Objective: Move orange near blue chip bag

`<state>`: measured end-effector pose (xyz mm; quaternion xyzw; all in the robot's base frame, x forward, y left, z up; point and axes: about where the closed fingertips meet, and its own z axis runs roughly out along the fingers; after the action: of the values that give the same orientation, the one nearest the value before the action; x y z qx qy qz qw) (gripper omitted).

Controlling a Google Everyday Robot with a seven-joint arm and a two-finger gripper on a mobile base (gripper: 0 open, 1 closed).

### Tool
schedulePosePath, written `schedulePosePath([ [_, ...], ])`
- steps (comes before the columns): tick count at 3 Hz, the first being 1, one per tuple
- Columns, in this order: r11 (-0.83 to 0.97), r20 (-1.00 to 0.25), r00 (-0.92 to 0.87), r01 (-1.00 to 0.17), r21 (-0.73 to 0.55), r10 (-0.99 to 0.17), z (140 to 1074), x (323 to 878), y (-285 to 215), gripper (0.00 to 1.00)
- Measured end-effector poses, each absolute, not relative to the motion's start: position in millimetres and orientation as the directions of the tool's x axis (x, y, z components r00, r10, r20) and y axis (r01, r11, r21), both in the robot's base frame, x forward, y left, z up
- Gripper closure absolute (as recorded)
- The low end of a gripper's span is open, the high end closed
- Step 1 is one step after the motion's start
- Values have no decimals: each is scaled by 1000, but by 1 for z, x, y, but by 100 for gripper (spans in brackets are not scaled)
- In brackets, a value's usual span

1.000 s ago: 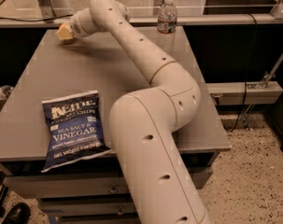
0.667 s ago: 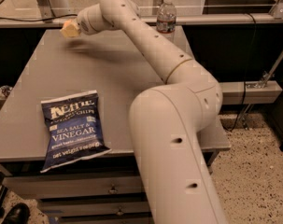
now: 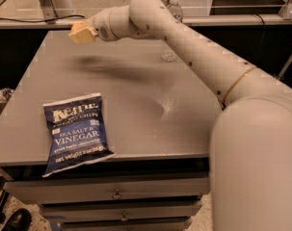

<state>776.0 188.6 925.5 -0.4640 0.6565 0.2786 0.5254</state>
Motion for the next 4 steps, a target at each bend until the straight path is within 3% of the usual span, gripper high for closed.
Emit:
schedulePosePath([
  [2,297,-939,57,-941,-164,-340,938,657,133,100],
  [4,160,-920,112,-970,-184,-376,932,590,78,100],
])
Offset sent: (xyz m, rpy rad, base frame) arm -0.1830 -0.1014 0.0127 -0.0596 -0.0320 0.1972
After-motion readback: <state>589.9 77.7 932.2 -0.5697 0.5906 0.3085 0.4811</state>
